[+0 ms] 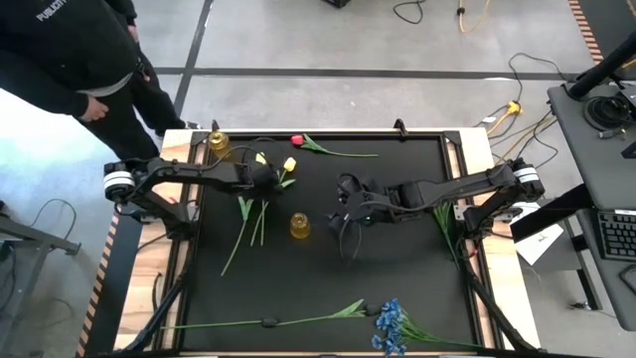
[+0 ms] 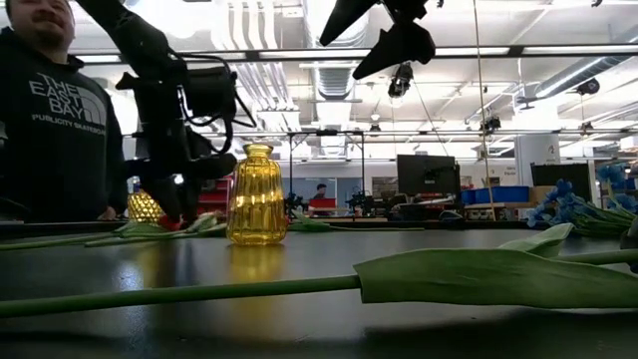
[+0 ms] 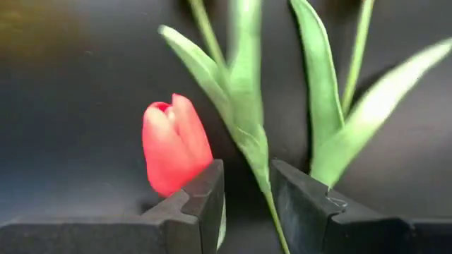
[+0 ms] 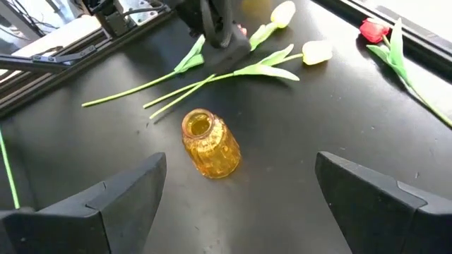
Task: Sort flowers into vase by color
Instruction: Put the left yellow tulip into the yellow vase
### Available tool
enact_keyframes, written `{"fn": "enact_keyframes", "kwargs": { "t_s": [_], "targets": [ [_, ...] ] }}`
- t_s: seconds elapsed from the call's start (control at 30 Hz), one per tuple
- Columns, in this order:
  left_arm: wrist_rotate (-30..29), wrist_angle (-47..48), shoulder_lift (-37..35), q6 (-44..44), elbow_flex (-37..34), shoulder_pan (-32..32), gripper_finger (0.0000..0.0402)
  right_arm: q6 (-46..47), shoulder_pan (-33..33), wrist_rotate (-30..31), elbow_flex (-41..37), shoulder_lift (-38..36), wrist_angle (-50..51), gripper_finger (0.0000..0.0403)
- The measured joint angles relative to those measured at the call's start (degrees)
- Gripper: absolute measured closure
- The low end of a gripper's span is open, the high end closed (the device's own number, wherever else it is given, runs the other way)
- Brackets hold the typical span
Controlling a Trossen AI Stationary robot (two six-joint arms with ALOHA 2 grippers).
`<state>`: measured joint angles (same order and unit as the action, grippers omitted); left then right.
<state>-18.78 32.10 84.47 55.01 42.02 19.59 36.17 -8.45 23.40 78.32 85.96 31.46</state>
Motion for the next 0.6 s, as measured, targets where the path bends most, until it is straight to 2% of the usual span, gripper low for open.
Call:
{"fn": "enact_keyframes", "kwargs": {
  "t_s": [0.23,0.6],
  "targets": [
    [-0.27,-4.09,0.72,-0.1,-0.1,0.99,0.0287,-0.01,-0.17,0.07,0.0,0.01,-0.04,0.0049],
    [-0.31,-6.15,8.54,-1.05,2.49,5.08,0.0252,0.32,-0.7,0.13,0.0,0.04,-0.17,0.0049]
  ]
}}
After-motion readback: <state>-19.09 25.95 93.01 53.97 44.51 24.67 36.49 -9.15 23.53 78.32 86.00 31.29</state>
